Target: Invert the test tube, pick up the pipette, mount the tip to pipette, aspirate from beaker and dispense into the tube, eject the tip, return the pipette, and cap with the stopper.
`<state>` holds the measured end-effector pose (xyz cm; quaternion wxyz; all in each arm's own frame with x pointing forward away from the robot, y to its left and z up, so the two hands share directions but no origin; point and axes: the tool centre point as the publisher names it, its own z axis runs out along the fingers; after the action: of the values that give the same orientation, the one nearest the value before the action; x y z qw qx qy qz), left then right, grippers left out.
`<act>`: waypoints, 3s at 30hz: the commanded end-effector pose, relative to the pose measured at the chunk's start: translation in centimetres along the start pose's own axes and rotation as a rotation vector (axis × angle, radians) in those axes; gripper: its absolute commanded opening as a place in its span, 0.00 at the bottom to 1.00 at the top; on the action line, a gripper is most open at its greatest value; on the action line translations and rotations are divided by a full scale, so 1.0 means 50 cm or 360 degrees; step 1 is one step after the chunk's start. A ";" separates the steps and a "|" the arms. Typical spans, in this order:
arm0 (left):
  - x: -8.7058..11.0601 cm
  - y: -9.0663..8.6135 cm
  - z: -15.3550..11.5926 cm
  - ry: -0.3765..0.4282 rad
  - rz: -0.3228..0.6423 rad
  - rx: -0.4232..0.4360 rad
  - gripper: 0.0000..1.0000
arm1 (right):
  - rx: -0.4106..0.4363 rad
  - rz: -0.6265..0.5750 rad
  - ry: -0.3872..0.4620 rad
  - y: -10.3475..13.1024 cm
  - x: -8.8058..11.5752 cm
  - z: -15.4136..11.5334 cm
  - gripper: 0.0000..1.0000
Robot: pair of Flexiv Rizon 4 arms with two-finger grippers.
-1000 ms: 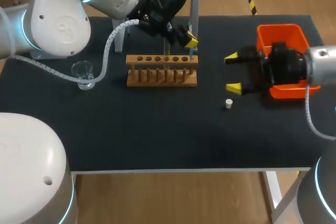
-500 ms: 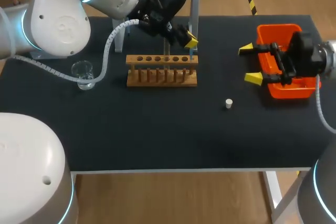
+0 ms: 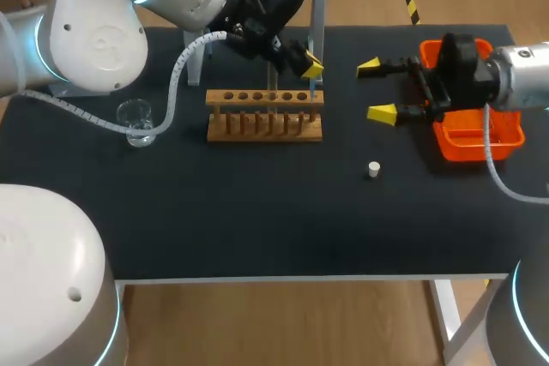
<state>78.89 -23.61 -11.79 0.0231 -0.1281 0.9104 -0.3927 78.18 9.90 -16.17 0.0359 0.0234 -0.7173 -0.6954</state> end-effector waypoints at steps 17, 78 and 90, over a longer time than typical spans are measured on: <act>0.000 -0.001 -0.003 0.0002 -0.0001 -0.0008 0.00 | 0.0030 -0.0082 -0.0057 0.006 -0.047 0.119 1.00; 0.000 -0.001 -0.003 0.0002 -0.0001 -0.0008 0.00 | -0.0088 0.0011 0.0034 0.027 -0.021 0.170 0.00; 0.000 -0.001 -0.003 0.0002 -0.0001 -0.0008 1.00 | -0.0094 0.0011 0.0043 0.027 -0.018 0.165 0.00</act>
<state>78.89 -23.61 -11.77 0.0231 -0.1282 0.9105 -0.3924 78.53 18.54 -15.00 0.0492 0.0292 -0.6965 -0.7153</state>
